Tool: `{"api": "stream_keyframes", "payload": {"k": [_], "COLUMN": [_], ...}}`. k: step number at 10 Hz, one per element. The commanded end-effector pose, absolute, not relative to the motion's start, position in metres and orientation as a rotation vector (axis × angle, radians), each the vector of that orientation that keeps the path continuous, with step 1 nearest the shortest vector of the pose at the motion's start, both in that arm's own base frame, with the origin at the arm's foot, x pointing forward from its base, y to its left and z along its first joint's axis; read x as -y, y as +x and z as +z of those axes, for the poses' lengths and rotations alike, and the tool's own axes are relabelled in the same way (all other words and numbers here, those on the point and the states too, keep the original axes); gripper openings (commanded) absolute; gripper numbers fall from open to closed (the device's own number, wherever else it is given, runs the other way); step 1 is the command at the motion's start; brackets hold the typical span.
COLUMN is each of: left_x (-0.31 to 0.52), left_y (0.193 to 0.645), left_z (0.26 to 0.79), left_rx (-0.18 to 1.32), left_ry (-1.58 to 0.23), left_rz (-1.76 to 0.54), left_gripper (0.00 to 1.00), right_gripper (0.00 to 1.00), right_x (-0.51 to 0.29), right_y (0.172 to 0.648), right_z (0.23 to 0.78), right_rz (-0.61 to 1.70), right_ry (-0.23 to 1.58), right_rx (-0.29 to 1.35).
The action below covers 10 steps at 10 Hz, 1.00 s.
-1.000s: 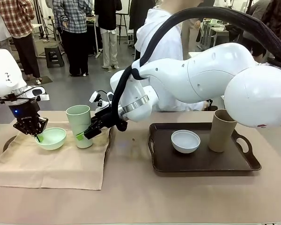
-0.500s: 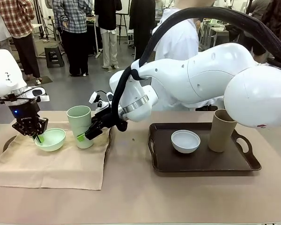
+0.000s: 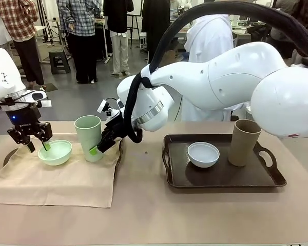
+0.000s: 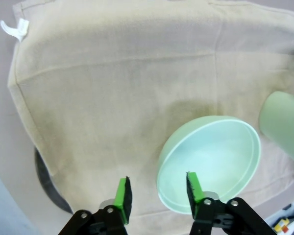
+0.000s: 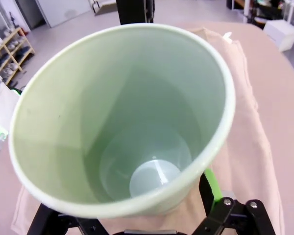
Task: Set up a tray with a mat and arrange the tableware.
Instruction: Place the Picnic Bowl and Reusable plastic cup back onto the Handle tray in front of the human's position.
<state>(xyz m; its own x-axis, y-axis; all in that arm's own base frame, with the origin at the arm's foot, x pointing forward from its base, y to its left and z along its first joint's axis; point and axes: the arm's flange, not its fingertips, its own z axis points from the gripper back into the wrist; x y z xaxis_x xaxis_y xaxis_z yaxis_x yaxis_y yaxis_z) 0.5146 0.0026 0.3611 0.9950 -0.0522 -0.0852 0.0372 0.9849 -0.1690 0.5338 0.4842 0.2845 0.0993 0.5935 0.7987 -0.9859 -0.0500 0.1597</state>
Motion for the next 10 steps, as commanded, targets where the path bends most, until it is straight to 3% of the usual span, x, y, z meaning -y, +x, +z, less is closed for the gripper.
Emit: {"api": "stream_keyframes", "payload": {"k": [1,2,3,4,5,10], "left_x": [-0.008,-0.008,-0.007,-0.006,-0.003,0.050], "left_y": [0.508,0.506,0.504,0.501,0.495,0.465], "left_z": [0.376,0.382,0.389,0.398,0.413,0.504], "left_rx": [-0.087,-0.087,-0.091,-0.086,-0.083,-0.038], "left_ry": [-0.183,-0.183,-0.178,-0.177,-0.170,-0.038], "left_rz": [-0.071,-0.081,-0.089,-0.100,-0.125,-0.335], "left_gripper": [1.00,0.72,1.00,0.92,1.00,1.00], "right_gripper": [1.00,1.00,1.00,1.00,1.00,1.00], "right_x": [-0.468,-0.464,-0.457,-0.452,-0.445,-0.383], "right_y": [0.526,0.525,0.523,0.519,0.510,0.456], "right_z": [0.296,0.298,0.301,0.309,0.325,0.435], "right_rz": [1.387,1.374,1.355,1.320,1.264,0.717], "right_ry": [0.814,0.816,0.817,0.803,0.762,0.580], "right_rx": [0.547,0.540,0.526,0.515,0.490,0.169]}}
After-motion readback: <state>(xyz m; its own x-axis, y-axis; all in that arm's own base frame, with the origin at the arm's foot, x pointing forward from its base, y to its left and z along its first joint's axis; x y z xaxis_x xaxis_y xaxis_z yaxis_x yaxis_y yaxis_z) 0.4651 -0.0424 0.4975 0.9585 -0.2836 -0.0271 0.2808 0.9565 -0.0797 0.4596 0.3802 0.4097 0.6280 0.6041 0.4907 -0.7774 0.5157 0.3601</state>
